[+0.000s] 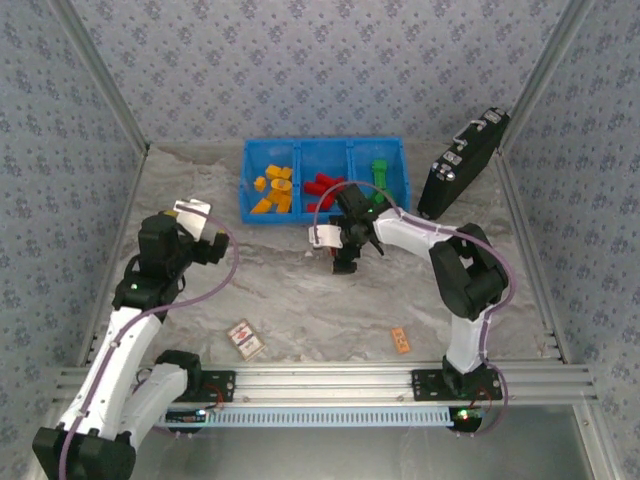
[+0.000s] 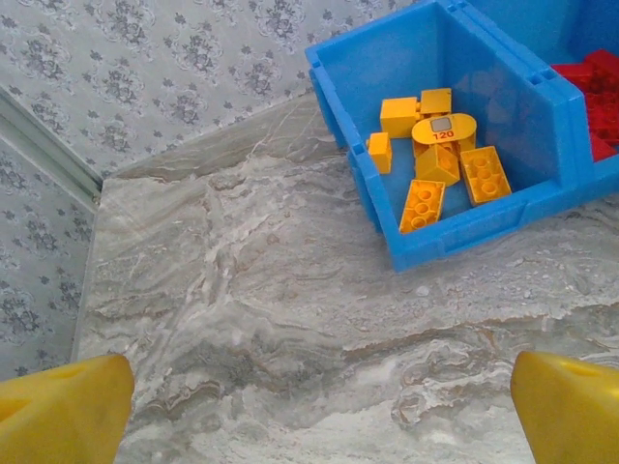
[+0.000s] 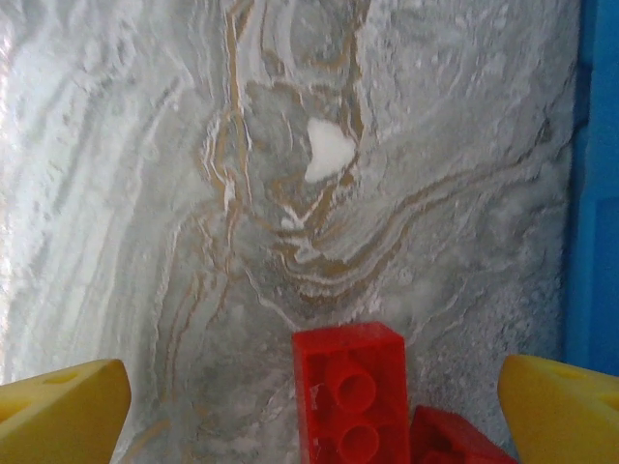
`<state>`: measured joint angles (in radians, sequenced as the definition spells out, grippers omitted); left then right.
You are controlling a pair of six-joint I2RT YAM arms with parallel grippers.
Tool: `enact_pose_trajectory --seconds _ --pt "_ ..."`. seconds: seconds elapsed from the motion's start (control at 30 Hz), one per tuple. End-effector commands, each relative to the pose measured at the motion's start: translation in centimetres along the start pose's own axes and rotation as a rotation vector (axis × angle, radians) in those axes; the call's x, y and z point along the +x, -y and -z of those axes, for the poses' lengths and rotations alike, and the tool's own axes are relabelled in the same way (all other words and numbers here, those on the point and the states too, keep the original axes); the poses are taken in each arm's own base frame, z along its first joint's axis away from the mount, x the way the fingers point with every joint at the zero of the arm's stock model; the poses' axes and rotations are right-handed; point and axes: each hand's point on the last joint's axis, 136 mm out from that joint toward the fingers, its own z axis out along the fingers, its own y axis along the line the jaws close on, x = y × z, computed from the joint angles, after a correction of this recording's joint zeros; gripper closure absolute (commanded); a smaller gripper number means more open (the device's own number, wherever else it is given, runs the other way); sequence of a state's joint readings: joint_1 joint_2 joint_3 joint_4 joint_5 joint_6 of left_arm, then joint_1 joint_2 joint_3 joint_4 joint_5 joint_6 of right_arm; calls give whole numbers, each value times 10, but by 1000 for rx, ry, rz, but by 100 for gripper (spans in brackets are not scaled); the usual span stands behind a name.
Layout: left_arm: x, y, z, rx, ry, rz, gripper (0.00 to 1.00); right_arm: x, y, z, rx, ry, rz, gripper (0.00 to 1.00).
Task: Sort the legos into containers by color
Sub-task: Pick up the lego from the center of the table.
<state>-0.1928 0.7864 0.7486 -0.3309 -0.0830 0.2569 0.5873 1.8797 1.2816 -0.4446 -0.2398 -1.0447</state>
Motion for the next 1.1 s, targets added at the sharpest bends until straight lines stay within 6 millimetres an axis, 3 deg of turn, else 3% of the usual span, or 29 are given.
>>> enact_pose_trajectory --seconds 0.0,0.4,0.7,0.93,1.07 --pt "-9 -6 -2 -38 35 -35 0 11 -3 -1 -36 -31 -12 3" --pt "-9 -7 -12 -35 -2 -55 0 19 -1 -22 -84 -42 -42 19" --pt "-9 -4 -17 -23 -2 -54 0 20 -4 -23 -117 -53 -45 62" --pt "-12 -5 -12 -24 15 -48 0 10 7 -1 -96 -43 -47 76" --pt "-12 -4 -10 -25 37 -43 0 -12 23 20 -66 8 -47 77"
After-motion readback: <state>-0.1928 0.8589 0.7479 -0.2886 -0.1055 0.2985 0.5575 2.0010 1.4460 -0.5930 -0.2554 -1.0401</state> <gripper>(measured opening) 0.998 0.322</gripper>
